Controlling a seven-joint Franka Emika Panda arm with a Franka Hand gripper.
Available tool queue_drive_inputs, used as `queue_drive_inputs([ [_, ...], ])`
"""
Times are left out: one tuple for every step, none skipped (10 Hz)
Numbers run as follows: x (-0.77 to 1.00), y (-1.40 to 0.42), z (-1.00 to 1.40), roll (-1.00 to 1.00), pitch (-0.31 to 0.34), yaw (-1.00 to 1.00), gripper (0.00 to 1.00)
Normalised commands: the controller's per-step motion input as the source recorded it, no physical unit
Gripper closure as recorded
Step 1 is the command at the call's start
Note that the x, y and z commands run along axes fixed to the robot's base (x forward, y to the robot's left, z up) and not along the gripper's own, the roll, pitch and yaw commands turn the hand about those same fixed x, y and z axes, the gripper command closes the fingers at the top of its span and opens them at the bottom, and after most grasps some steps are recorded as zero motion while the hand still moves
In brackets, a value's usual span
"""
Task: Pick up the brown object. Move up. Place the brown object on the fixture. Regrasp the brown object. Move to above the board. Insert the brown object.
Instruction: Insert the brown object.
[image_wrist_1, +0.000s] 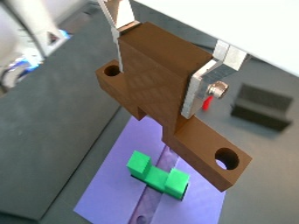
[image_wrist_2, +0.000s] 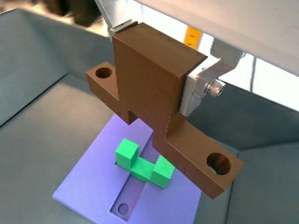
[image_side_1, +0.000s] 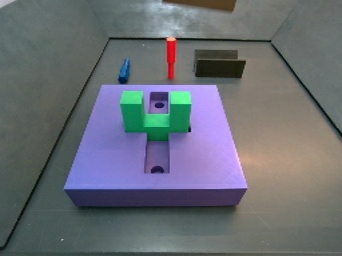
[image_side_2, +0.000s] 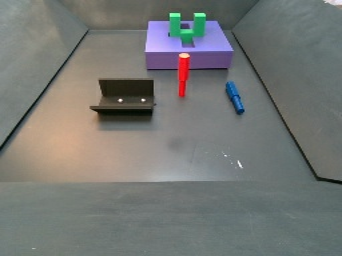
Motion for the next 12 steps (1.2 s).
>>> queue_drive_inputs([
  [-0.10, -0.19, -0.52, -0.01, -0.269, -0.70, 1.00],
  [0.00, -0.26, -0.52, 0.06, -0.209, -0.70, 1.00],
  [0.00, -0.32, -0.50, 0.22, -0.169, -0.67, 1.00],
  [0.00, -0.36, -0.38, 0.42, -0.091, -0.58, 1.00],
  [0.00, -0.25, -0.28, 0.35, 0.000, -0.68, 1.00],
  [0.00, -0.07, -0.17, 0.21, 0.039, -0.82, 1.00],
  [0.00, 0.00, -0.13, 0.05, 0.089, -0.88, 1.00],
  [0.02, 0.00, -0.11, 0.00, 0.130, -0.85, 1.00],
  [0.09, 0.00, -0.09, -0.08, 0.137, -0.84, 1.00],
  [0.15, 0.00, -0.09, -0.09, 0.114, -0.82, 1.00],
  [0.24, 0.00, -0.16, -0.10, 0.073, -0.80, 1.00],
  [0.32, 0.00, -0.22, -0.08, 0.067, -0.73, 1.00],
])
